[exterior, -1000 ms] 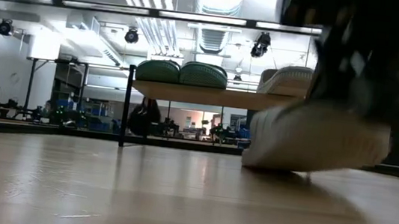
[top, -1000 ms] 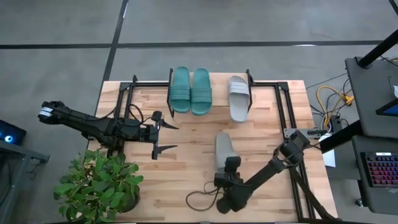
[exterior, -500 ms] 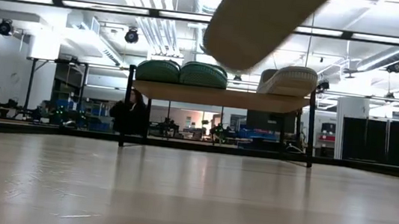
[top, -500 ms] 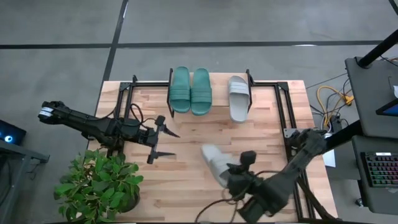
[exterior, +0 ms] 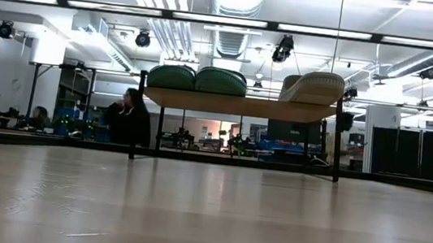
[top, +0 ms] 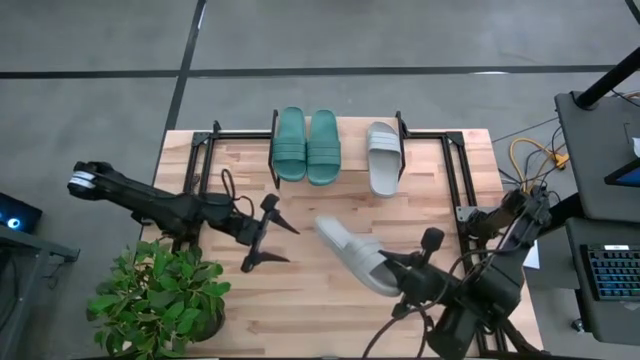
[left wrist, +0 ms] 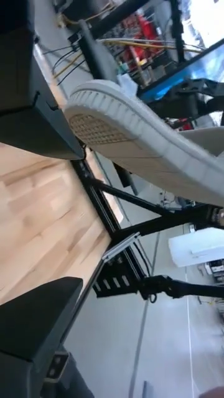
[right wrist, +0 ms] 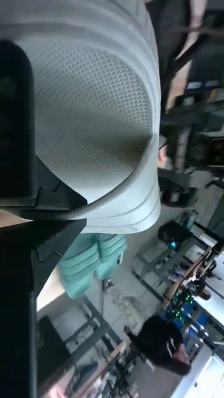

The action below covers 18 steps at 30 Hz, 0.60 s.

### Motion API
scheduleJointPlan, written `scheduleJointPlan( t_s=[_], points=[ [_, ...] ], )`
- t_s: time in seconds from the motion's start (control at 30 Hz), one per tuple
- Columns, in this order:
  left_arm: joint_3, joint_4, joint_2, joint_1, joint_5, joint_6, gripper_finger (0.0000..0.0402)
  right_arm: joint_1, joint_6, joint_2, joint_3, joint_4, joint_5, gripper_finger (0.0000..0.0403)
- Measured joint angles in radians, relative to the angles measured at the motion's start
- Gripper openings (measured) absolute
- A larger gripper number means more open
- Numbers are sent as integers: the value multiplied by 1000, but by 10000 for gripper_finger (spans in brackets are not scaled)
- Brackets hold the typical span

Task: Pick and place slides into the shelf
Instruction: Put the gray slide on the shelf next to the other gray slide

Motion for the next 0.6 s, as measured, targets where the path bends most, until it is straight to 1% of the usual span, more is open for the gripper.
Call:
scheduleJointPlan(
  t_s=[0.2,0.37,0.47,0.6],
  points=[
    [2,165,80,0,-22,78,308,2,-79,-15,0,148,-2,9],
    [2,216,112,0,-28,87,308,6,-79,-21,0,186,-23,9],
    [2,246,120,0,-60,90,308,6,-79,-21,0,216,-49,9],
    [2,249,116,2,-106,90,308,6,-81,-21,0,241,-59,9]
  ],
)
